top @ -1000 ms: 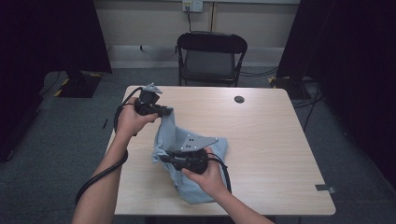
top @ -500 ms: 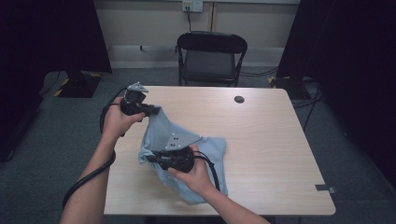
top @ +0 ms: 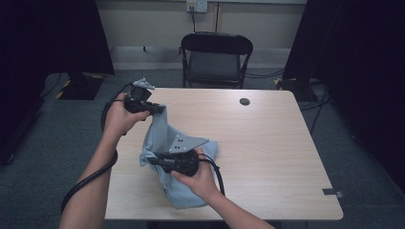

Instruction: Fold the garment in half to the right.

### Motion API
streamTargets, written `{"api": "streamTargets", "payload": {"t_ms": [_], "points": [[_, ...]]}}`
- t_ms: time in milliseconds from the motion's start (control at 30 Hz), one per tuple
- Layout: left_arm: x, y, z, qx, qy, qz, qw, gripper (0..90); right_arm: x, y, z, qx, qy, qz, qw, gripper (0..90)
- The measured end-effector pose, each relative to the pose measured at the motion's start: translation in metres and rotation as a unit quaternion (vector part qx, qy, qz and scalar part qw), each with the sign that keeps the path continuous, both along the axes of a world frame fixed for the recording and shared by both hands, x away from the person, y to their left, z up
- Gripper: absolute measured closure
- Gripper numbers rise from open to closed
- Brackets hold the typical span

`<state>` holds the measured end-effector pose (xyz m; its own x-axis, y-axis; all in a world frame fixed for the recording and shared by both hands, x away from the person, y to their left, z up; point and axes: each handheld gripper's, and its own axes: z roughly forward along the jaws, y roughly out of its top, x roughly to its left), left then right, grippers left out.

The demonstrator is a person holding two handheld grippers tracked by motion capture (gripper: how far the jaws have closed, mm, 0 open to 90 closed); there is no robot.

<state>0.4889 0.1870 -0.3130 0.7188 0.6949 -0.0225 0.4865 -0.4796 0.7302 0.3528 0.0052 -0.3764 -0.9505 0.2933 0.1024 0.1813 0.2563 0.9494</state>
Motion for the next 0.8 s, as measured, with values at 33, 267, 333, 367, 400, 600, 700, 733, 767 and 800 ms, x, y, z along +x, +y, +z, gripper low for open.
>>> {"api": "streamTargets", "payload": {"t_ms": [33, 267, 333, 367, 400, 600, 700, 733, 767, 800], "points": [[0.001, -0.005, -0.001, 0.002, 0.003, -0.006, 1.0000, 84.9, 0.000, -0.004, -0.001, 0.000, 0.001, -0.002, 1.0000, 82.9], [0.007, -0.034, -0.008, 0.009, 0.011, -0.027, 0.9995, 84.9, -0.002, -0.027, -0.011, 0.005, 0.011, -0.020, 0.9997, 82.8], [0.008, -0.040, -0.011, 0.010, 0.013, -0.030, 0.9994, 84.8, -0.002, -0.031, -0.013, 0.006, 0.012, -0.023, 0.9996, 82.7], [0.009, -0.042, -0.012, 0.011, 0.015, -0.031, 0.9993, 84.9, -0.002, -0.033, -0.014, 0.007, 0.013, -0.025, 0.9996, 82.7], [0.010, -0.044, -0.013, 0.010, 0.015, -0.032, 0.9993, 84.9, -0.002, -0.037, -0.017, 0.007, 0.015, -0.028, 0.9995, 82.7], [0.013, -0.054, -0.022, 0.009, 0.023, -0.040, 0.9989, 84.9, -0.003, -0.045, -0.024, 0.011, 0.021, -0.034, 0.9991, 82.6], [0.014, -0.057, -0.026, 0.009, 0.028, -0.043, 0.9986, 84.8, -0.003, -0.047, -0.029, 0.010, 0.024, -0.035, 0.9991, 82.6], [0.014, -0.058, -0.028, 0.010, 0.028, -0.044, 0.9986, 84.8, -0.003, -0.047, -0.030, 0.009, 0.025, -0.035, 0.9990, 82.6], [0.014, -0.059, -0.029, 0.009, 0.030, -0.045, 0.9985, 84.8, -0.003, -0.048, -0.031, 0.009, 0.026, -0.036, 0.9990, 82.6], [0.015, -0.060, -0.030, 0.010, 0.031, -0.045, 0.9984, 84.8, -0.003, -0.049, -0.031, 0.009, 0.026, -0.036, 0.9990, 82.6]]}}
